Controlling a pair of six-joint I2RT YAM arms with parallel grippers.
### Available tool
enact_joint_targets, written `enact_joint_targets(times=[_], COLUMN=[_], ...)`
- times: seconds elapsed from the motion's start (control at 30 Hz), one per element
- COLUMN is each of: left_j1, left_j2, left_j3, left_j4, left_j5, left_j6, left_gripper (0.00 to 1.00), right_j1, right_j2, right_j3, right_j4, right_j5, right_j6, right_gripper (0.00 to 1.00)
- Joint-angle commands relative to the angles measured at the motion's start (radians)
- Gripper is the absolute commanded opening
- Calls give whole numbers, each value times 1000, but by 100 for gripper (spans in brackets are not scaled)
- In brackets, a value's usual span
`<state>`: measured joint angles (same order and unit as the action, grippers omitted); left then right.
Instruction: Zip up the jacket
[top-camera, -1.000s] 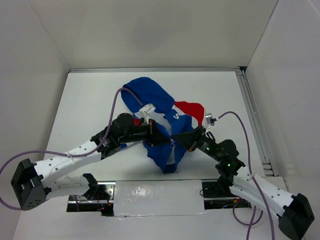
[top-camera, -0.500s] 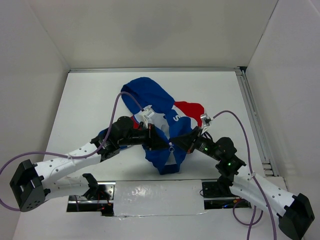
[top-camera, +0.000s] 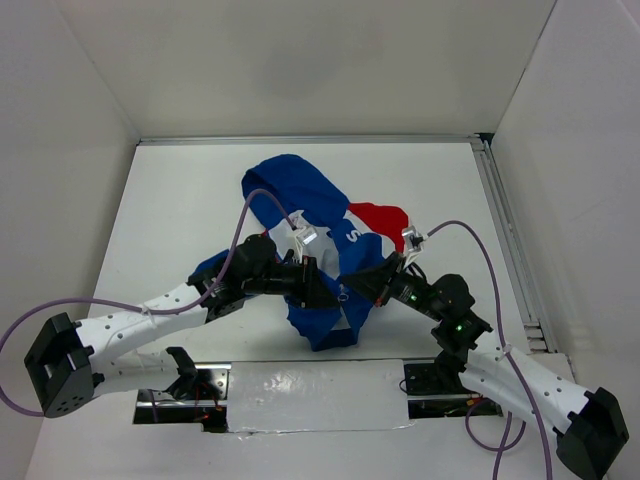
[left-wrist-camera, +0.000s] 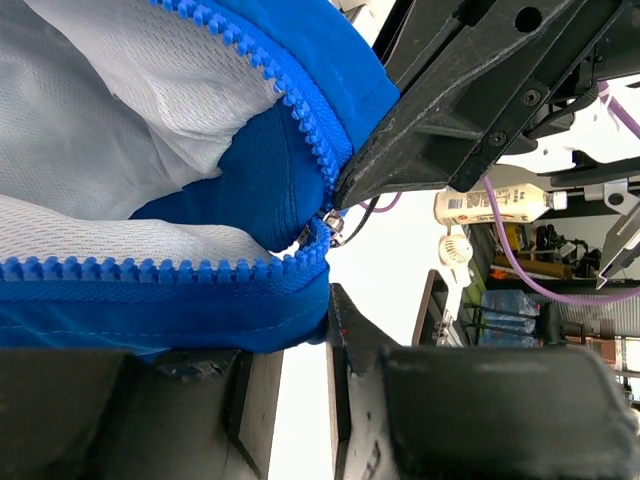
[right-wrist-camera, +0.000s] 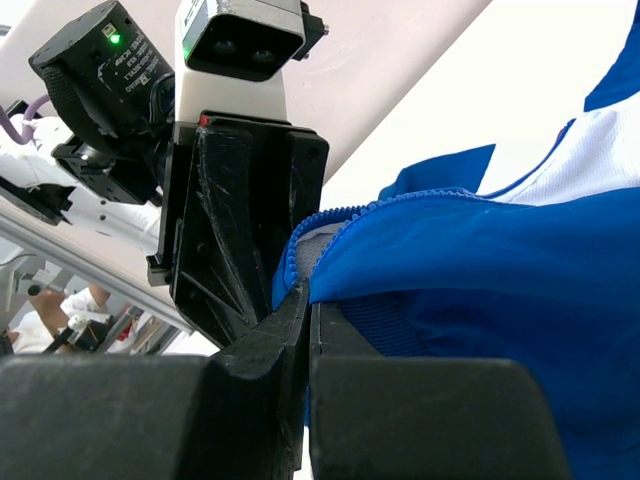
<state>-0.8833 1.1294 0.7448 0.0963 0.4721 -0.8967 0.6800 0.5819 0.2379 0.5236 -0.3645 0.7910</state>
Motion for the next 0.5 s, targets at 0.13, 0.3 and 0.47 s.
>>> enact_joint_targets(times=[0.13,0.3,0.47], left_j1=[-6,-6,-2], left_j2=[-8,-45,-54], left_j3=[57,51,33], left_j4=[28,5,32], left_j5=[2,-62,-79], left_j6=[4,-7,-34], left_gripper=[39,68,69], right_j1=[6,7,10], right_j2=[-17,-46,-47], right_j3=[51,55,57], right_j4=[69,35,27], right_j5=[-47,-54,-63], right_j6=[-9,-18,-24], right_gripper=[0,0,0])
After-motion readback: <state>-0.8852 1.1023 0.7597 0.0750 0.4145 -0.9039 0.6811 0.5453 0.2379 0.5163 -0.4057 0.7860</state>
